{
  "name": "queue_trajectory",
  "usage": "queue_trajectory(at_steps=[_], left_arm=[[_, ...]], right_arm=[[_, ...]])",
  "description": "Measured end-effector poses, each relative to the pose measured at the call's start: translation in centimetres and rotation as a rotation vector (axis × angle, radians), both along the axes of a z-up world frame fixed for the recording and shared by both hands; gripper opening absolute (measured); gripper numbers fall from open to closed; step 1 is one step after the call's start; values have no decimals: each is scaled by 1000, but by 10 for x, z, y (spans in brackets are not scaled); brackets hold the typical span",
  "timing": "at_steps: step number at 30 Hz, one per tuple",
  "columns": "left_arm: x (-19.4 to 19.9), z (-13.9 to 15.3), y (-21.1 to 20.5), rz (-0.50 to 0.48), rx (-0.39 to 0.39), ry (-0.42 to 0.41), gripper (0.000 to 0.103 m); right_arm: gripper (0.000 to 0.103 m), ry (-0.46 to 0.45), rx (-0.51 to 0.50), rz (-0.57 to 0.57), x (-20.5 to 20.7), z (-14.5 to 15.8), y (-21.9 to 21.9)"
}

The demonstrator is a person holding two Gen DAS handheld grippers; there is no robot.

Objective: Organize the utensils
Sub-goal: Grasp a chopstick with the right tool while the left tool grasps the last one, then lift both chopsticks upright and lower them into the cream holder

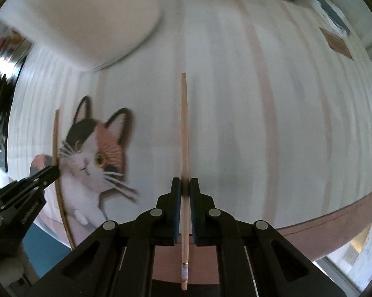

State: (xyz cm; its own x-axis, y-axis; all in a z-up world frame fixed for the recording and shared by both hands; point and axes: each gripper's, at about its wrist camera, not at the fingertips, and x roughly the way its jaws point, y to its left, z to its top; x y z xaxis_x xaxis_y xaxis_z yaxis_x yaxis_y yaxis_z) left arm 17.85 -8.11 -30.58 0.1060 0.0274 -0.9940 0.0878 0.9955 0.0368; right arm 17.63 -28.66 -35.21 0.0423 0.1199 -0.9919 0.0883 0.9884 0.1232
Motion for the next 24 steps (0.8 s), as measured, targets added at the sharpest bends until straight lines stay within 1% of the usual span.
queue_trajectory(at_steps=[2,3,5,7,9,11,12,15,20,22,24], left_arm=[[-1,0,-6,-9,4,-3,5],[-4,1,-11,-13,6,-4,5],[-4,2,-19,-27,9,-10,5],[1,2,-23,-39,13,-14,5],[4,2,-30,-54,14,-16,5],[5,3,-37,-67,16,-17,5],[5,3,-40,-74,19,-17,5],[2,3,-41,-79,19,-13,5],[7,1,-45,-78,16,8,5],[26,-1,-39,-79,9,21,5],[36,-8,-25,-77,1,30,5]], right_arm=[[7,3,-18,16,1,2,9],[7,7,-24,21,0,3,24],[7,9,-38,37,1,2,33],[7,13,-44,45,4,1,41],[7,15,-46,51,5,0,38],[7,10,-69,67,7,-1,50],[7,4,-84,72,11,0,47],[7,3,-109,91,4,-11,62],[8,26,-119,102,9,-14,73],[8,34,-118,102,14,-14,74],[8,40,-122,108,18,-9,75]])
